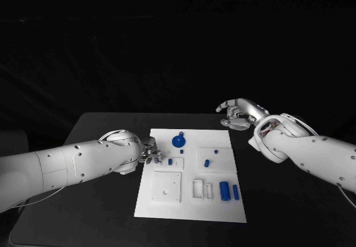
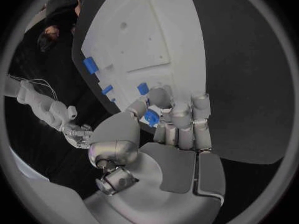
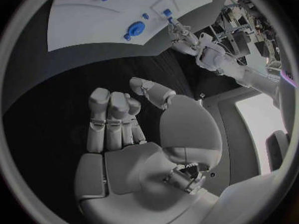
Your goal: Assemble the parts on the task board
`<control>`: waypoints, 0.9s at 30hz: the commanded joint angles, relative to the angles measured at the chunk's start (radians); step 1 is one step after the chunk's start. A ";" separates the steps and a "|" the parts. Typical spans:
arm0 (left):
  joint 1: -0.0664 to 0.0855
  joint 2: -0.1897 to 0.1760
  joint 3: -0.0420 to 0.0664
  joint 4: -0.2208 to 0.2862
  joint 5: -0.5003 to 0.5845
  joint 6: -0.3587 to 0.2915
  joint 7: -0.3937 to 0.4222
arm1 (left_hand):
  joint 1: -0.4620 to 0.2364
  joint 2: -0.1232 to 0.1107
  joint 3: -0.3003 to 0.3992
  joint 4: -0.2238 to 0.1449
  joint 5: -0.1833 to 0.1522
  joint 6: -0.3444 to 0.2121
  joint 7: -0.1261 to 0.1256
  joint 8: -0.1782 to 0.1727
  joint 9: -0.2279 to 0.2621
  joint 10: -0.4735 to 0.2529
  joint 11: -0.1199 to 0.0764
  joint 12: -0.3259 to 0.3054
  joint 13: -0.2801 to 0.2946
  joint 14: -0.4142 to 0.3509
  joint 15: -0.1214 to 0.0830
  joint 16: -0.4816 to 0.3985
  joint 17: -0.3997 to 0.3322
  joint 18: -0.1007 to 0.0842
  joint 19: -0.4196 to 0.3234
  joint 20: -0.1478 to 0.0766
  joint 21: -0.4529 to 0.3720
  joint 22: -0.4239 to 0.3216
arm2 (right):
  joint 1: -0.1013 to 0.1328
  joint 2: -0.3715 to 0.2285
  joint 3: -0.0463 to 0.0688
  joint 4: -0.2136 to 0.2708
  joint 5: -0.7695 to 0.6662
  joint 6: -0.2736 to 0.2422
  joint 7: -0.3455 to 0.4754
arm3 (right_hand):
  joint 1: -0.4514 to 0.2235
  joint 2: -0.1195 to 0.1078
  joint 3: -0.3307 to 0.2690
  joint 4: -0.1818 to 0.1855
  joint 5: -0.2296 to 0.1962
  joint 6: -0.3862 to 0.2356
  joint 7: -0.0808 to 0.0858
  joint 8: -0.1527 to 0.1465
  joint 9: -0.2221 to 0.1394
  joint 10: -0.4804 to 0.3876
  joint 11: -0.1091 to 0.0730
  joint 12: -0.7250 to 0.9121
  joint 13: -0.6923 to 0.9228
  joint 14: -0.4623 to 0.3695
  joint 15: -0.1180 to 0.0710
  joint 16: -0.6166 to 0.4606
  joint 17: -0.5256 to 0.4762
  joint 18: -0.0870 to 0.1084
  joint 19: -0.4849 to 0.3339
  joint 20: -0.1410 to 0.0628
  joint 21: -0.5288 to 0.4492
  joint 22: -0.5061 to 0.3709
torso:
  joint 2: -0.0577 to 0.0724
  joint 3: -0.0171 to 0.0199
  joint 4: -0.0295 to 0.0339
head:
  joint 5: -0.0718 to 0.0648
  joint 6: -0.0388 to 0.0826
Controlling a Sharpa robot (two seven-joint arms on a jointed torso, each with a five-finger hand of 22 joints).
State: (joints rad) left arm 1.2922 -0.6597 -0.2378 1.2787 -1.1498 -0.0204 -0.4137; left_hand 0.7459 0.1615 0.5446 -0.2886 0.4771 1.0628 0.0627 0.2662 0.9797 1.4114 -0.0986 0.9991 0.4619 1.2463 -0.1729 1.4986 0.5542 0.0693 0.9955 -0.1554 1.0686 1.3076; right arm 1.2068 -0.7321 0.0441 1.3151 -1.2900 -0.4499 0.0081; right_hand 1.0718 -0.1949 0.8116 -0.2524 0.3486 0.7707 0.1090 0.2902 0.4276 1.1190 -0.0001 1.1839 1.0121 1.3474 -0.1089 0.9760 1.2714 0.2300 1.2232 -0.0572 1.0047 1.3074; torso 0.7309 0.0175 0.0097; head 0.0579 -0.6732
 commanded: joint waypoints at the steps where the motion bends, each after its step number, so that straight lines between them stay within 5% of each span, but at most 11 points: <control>1: -0.001 0.002 0.000 0.005 -0.007 0.009 0.017 | 0.009 0.001 0.029 -0.005 0.004 0.076 -0.054 0.001 0.000 0.001 -0.005 0.007 -0.002 0.033 -0.034 0.005 0.001 0.000 0.008 -0.117 0.003 0.017 | 0.000 0.001 0.001 0.000 -0.001 0.003 0.009 | 0.000 -0.006 0.007 0.001 0.006 0.000 0.010 0.005 0.001 -0.001 0.006 -0.006 0.002 -0.002 0.006 0.003 -0.001 0.032 0.003 -0.007 0.005 0.019 | 0.000 0.0002 -0.0002 | -0.001 0.000; 27: -0.002 0.000 0.000 0.011 0.005 0.056 0.024 | 0.013 -0.001 0.033 -0.005 0.002 0.078 -0.054 -0.002 -0.001 -0.001 -0.005 0.009 -0.005 0.033 -0.034 0.005 0.001 0.000 0.007 -0.117 0.004 0.016 | 0.000 0.003 0.001 -0.004 0.001 0.005 0.009 | 0.001 -0.006 0.006 0.001 0.006 0.000 0.010 0.005 0.002 0.000 0.006 -0.007 0.004 -0.002 0.006 0.004 -0.001 0.032 0.003 -0.007 0.006 0.019 | 0.000 -0.0005 0.0006 | -0.001 -0.002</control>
State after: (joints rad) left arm 1.2902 -0.6607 -0.2377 1.2877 -1.1494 0.0168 -0.4016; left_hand 0.7488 0.1588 0.5454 -0.2893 0.4756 1.0670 0.0627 0.2609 0.9768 1.4131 -0.0967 1.0029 0.4590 1.2522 -0.1733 1.4986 0.5538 0.0693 0.9955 -0.1553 1.0685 1.3077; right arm 1.2068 -0.7296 0.0442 1.3112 -1.2878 -0.4496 0.0085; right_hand 1.0717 -0.1949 0.8116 -0.2524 0.3486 0.7735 0.1114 0.2902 0.4275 1.1189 -0.0001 1.1801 1.0156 1.3474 -0.1089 0.9760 1.2715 0.2300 1.2256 -0.0591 1.0045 1.3074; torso 0.7309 0.0168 0.0102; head 0.0564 -0.6752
